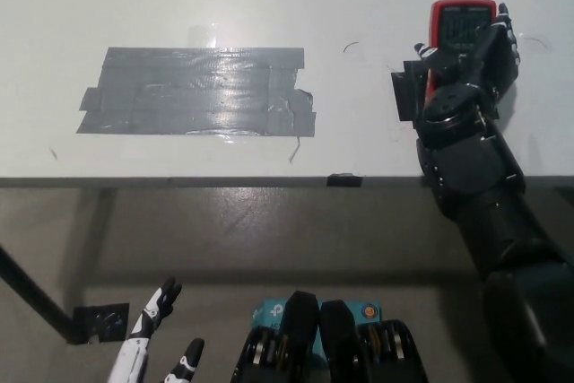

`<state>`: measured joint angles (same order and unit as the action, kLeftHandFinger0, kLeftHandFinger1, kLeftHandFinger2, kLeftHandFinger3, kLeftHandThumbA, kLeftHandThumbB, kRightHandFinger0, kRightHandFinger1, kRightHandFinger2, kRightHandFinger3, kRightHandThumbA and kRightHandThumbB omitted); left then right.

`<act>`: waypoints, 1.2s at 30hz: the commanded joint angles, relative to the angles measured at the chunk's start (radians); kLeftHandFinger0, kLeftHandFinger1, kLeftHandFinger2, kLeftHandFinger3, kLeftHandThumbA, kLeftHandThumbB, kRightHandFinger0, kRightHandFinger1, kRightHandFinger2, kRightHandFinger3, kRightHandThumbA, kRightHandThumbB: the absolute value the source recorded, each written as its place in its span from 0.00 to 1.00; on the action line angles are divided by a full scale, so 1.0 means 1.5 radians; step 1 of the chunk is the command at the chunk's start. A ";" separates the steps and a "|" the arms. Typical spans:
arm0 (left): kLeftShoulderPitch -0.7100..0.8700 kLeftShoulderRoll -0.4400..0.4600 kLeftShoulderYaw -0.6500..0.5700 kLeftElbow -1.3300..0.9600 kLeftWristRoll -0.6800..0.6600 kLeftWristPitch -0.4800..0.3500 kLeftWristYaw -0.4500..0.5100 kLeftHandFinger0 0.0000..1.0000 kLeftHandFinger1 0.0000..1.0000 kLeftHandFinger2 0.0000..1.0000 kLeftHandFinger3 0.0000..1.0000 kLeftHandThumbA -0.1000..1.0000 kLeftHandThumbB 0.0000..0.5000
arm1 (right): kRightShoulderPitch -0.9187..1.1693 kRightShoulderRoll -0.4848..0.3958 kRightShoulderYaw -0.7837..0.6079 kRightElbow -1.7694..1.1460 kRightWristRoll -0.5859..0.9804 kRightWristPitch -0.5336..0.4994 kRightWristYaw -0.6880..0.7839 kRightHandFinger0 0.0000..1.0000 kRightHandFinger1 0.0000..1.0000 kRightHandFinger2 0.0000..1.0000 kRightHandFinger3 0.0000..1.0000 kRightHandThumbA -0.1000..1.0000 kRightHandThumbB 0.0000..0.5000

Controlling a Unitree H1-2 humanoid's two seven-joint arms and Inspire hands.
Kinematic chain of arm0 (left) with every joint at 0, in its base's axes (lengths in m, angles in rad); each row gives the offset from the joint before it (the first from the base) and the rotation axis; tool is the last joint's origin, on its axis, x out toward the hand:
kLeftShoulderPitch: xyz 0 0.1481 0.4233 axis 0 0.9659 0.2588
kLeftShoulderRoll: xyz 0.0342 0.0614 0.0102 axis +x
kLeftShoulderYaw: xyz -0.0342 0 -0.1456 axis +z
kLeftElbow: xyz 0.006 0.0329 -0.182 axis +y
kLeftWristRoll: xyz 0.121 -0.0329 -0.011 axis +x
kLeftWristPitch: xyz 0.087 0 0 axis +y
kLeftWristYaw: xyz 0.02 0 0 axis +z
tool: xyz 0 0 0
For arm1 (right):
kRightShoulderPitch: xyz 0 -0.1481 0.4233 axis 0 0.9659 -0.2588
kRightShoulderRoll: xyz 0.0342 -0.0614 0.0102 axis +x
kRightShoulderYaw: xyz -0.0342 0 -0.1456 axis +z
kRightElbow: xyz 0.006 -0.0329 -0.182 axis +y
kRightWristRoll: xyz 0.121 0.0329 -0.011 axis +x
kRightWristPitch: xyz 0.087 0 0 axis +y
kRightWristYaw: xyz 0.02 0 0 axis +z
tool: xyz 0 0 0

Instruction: The robot first picks the multimeter with right hand and then unfolds the black stand on the back of it using left hand

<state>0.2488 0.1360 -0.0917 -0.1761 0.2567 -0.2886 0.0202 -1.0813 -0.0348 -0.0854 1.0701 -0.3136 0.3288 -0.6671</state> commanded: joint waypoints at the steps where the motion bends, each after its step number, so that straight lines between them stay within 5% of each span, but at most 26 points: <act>1: 0.002 0.006 0.007 -0.018 0.001 -0.007 -0.002 1.00 1.00 1.00 1.00 0.79 0.00 | -0.037 0.006 -0.015 -0.001 0.040 -0.029 -0.002 1.00 1.00 1.00 1.00 0.87 1.00; 4: 0.000 0.007 0.005 -0.017 0.001 -0.013 -0.003 1.00 1.00 1.00 1.00 0.79 0.00 | -0.038 0.006 -0.018 0.017 0.045 -0.048 -0.023 1.00 1.00 1.00 1.00 0.77 0.96; 6: 0.000 0.007 0.006 -0.016 -0.001 -0.016 -0.002 1.00 1.00 1.00 1.00 0.77 0.00 | -0.041 0.002 -0.017 0.035 0.045 -0.070 -0.040 0.92 1.00 1.00 1.00 0.60 0.73; 7: -0.001 0.007 0.006 -0.015 0.000 -0.016 -0.002 1.00 1.00 1.00 1.00 0.77 0.00 | -0.041 0.001 -0.017 0.038 0.044 -0.080 -0.050 0.54 0.64 0.81 1.00 0.48 0.71; 9: -0.002 0.006 0.006 -0.015 0.002 -0.014 -0.002 1.00 1.00 1.00 1.00 0.77 0.00 | -0.043 -0.002 -0.022 0.046 0.051 -0.094 -0.063 0.28 0.37 0.51 1.00 0.36 0.68; 10: 0.000 0.006 0.005 -0.018 0.006 -0.011 -0.001 1.00 1.00 1.00 1.00 0.77 0.01 | -0.040 -0.003 -0.019 0.048 0.046 -0.108 -0.076 0.10 0.14 0.26 0.66 0.26 0.64; 12: 0.006 0.007 0.005 -0.021 0.005 -0.007 -0.003 1.00 1.00 1.00 1.00 0.78 0.01 | -0.033 -0.003 -0.014 0.048 0.043 -0.139 -0.091 0.00 0.01 0.16 0.41 0.23 0.61; 14: 0.007 0.008 0.004 -0.018 0.002 -0.008 -0.005 1.00 1.00 1.00 1.00 0.78 0.00 | -0.033 -0.006 -0.006 0.050 0.037 -0.139 -0.098 0.02 0.02 0.16 0.39 0.26 0.60; 17: 0.001 0.010 0.005 -0.012 0.005 -0.013 -0.003 1.00 1.00 1.00 1.00 0.78 0.00 | -0.039 -0.009 -0.002 0.052 0.039 -0.159 -0.107 0.00 0.00 0.01 0.24 0.25 0.60; 23: 0.006 0.009 0.007 -0.010 -0.003 -0.014 -0.002 1.00 1.00 1.00 1.00 0.77 0.00 | -0.039 -0.007 0.011 0.019 0.034 -0.172 -0.111 0.00 0.00 0.01 0.13 0.23 0.55; 24: 0.006 0.009 0.007 -0.011 -0.002 -0.013 -0.002 1.00 1.00 1.00 1.00 0.78 0.00 | -0.037 -0.008 0.013 0.008 0.032 -0.177 -0.116 0.00 0.00 0.00 0.17 0.22 0.55; 25: 0.008 0.009 0.007 -0.012 -0.002 -0.012 -0.002 1.00 1.00 1.00 1.00 0.78 0.00 | -0.034 -0.007 0.014 -0.003 0.029 -0.176 -0.120 0.00 0.00 0.00 0.34 0.22 0.57; 27: 0.010 0.012 0.007 -0.016 0.008 -0.010 -0.002 1.00 1.00 1.00 1.00 0.78 0.00 | -0.029 -0.005 0.018 -0.041 0.020 -0.173 -0.136 0.00 0.00 0.00 0.52 0.21 0.64; 28: 0.009 0.012 0.007 -0.017 0.007 -0.008 -0.003 1.00 1.00 1.00 1.00 0.78 0.00 | -0.028 -0.004 0.017 -0.056 0.019 -0.169 -0.141 0.00 0.00 0.00 0.53 0.21 0.64; 30: 0.010 0.012 0.007 -0.014 0.008 -0.011 -0.002 1.00 1.00 1.00 1.00 0.79 0.00 | -0.012 0.000 0.013 -0.131 0.023 -0.180 -0.129 0.00 0.00 0.00 0.02 0.19 0.59; 31: 0.010 0.011 0.006 -0.013 0.005 -0.012 -0.003 1.00 1.00 1.00 1.00 0.79 0.00 | 0.001 0.009 -0.011 -0.185 0.066 -0.213 -0.095 0.00 0.00 0.03 0.00 0.13 0.56; 34: 0.018 0.014 0.004 -0.016 0.002 -0.015 -0.006 1.00 1.00 1.00 1.00 0.78 0.00 | 0.050 0.046 -0.071 -0.379 0.191 -0.188 -0.002 0.01 0.24 0.55 0.33 0.12 0.52; 35: 0.018 0.015 0.004 -0.015 0.001 -0.015 -0.007 1.00 1.00 1.00 1.00 0.78 0.00 | 0.067 0.059 -0.093 -0.451 0.266 -0.179 0.050 0.02 0.31 0.66 0.43 0.12 0.47; 36: 0.017 0.016 0.004 -0.014 0.007 -0.014 -0.006 1.00 1.00 1.00 1.00 0.79 0.00 | 0.080 0.069 -0.103 -0.514 0.317 -0.160 0.082 0.03 0.32 0.67 0.50 0.13 0.46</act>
<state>0.2512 0.1399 -0.0922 -0.1707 0.2596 -0.2882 0.0204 -0.9836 -0.0091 -0.1276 0.8133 -0.2021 0.1474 -0.7802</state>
